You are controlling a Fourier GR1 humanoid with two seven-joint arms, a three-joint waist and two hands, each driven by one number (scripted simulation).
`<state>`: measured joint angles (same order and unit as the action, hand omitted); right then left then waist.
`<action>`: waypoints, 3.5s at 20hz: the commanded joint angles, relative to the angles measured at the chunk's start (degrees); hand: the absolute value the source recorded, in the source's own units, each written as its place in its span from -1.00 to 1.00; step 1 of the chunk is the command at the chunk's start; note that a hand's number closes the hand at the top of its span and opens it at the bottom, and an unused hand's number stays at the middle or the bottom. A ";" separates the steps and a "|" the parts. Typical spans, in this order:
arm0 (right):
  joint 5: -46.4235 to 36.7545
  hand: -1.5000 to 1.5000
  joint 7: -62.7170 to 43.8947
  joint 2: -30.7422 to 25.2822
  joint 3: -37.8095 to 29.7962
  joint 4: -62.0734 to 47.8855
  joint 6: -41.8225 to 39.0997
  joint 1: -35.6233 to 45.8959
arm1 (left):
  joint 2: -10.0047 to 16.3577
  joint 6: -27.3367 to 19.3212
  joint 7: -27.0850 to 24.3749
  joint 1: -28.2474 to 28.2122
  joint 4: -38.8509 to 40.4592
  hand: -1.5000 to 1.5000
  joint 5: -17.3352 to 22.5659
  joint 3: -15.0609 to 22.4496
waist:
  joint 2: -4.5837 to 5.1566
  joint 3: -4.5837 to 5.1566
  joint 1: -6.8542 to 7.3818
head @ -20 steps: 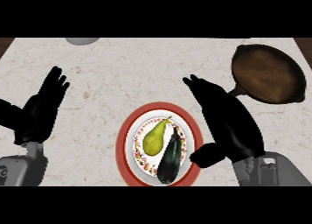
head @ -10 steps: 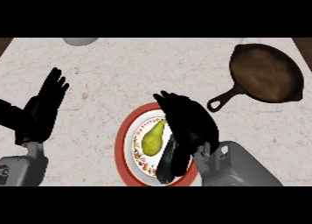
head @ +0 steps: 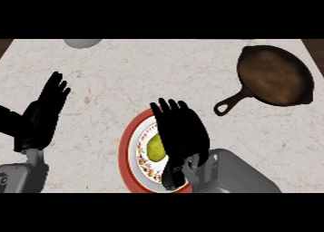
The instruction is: Pick the pear from the plate and place it in the pan
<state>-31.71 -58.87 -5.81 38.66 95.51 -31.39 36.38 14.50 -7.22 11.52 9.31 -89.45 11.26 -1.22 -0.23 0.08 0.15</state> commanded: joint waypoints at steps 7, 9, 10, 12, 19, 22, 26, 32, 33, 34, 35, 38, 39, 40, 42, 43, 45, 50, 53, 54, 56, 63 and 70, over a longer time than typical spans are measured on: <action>0.73 -1.00 -11.26 5.69 1.60 -7.73 -2.36 7.43 | -1.55 -0.36 0.01 -1.36 -1.35 0.00 -1.67 0.84 | 0.12 -0.03 0.49; 0.58 -1.00 -13.15 5.72 3.44 -7.73 -1.69 4.97 | 0.33 1.41 1.22 -1.06 -1.82 0.00 0.22 -1.03 | 0.04 -0.02 0.40; 0.12 -1.00 -11.50 5.72 4.42 -11.59 1.00 6.04 | -0.49 1.27 1.01 -1.59 -2.02 0.00 0.66 -0.99 | 0.15 -0.02 0.80; 0.60 -1.00 -11.98 5.73 3.47 -13.56 1.31 7.78 | -0.32 0.84 1.16 1.01 -0.37 0.00 -0.14 -1.24 | 0.21 -0.02 0.55; -0.39 -1.00 -9.12 5.76 0.82 -15.58 0.97 7.51 | -0.11 0.19 4.99 -0.57 -5.56 0.00 -0.72 -1.25 | 0.10 -0.08 0.46; -2.47 -1.00 -4.61 5.76 2.43 -22.12 4.66 7.15 | -1.90 -0.44 2.93 1.25 -1.30 0.00 -2.66 -0.23 | 0.27 -0.07 0.44; -4.85 -1.00 -1.05 5.04 -0.66 -21.82 0.31 4.26 | -1.38 0.92 4.68 -2.46 -6.59 0.00 -1.61 -0.53 | 0.11 -0.09 0.19; -7.93 -1.00 3.42 5.79 1.96 -26.47 9.18 2.76 | -3.34 -0.21 3.13 -2.13 -4.99 0.00 -4.38 0.18 | 0.22 -0.08 0.20; -8.20 -1.00 3.12 5.79 1.21 -24.24 6.08 1.72 | -2.01 1.09 3.29 1.75 -0.44 0.00 -2.93 -2.58 | 0.23 -0.08 -0.08; -5.51 -1.00 0.99 5.79 2.61 -25.14 9.04 3.51 | 0.20 4.18 3.94 0.23 -3.69 0.00 0.11 -4.41 | 0.22 -0.07 0.36; -5.86 -1.00 1.17 5.79 2.55 -24.97 9.10 3.95 | -2.60 2.37 0.82 -0.79 -0.60 0.00 -3.35 -1.80 | 0.25 -0.07 0.24; -2.30 -1.00 0.57 5.80 4.64 -28.58 11.60 4.92 | -1.36 3.43 3.39 0.17 -2.50 0.00 -1.98 -3.12 | 0.27 -0.08 0.64; -4.98 -1.00 7.22 5.80 1.23 -33.56 12.67 6.03 | -2.13 3.07 1.33 1.29 -0.69 0.00 -1.83 -3.86 | 0.34 -0.08 0.51; -0.49 -1.00 1.67 5.80 4.07 -31.46 12.50 7.87 | -3.14 1.53 3.36 1.24 -3.50 0.00 -3.35 -2.06 | 0.29 -0.08 0.73; -1.44 -1.00 5.63 5.80 7.17 -35.11 15.71 4.37 | -5.33 -0.56 3.18 2.14 -2.01 0.00 -5.62 0.09 | 0.37 -0.08 0.66; -1.68 1.00 7.57 5.80 6.13 -33.99 14.07 4.35 | -2.24 3.56 3.20 -1.60 -4.64 0.00 -2.81 -2.42 | 0.27 -0.08 0.62; -1.99 1.00 14.52 5.80 3.65 -38.80 13.03 9.83 | -3.14 1.66 2.95 4.41 1.39 0.00 -3.73 -3.18 | 0.44 -0.08 0.41; 1.94 1.00 11.79 5.79 10.27 -40.22 22.48 11.34 | -5.97 1.35 0.53 -0.16 -1.90 0.00 -6.01 0.02 | 0.44 -0.08 1.23; -3.03 1.00 15.23 5.78 9.53 -40.44 22.81 7.53 | -4.46 2.95 -1.02 -0.39 0.68 0.00 -5.05 -2.63 | 0.33 -0.08 0.51; 0.88 1.00 16.20 5.78 9.57 -41.76 24.05 10.32 | -4.16 2.03 4.49 0.53 -4.59 0.00 -4.50 -2.07 | 0.36 -0.09 1.05; -0.76 1.00 13.82 5.78 10.19 -37.86 25.32 7.92 | -3.98 2.64 5.82 -0.49 -6.77 0.00 -3.66 -2.38 | 0.24 -0.09 0.70; -8.13 1.00 5.21 2.54 -1.16 -43.89 32.88 13.67 | -4.37 2.78 1.64 0.43 -1.48 0.00 -4.86 -2.94 | 0.77 -0.06 0.60; -12.19 1.00 -14.24 -9.42 -13.99 -57.63 36.77 26.35 | -4.82 3.89 2.83 1.96 -3.26 0.00 -4.11 -1.37 | 1.99 0.19 3.58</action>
<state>-40.55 -61.16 -11.03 29.02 44.89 2.66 56.08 10.56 -3.78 13.99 10.40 -92.11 7.03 -4.04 1.19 0.15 1.82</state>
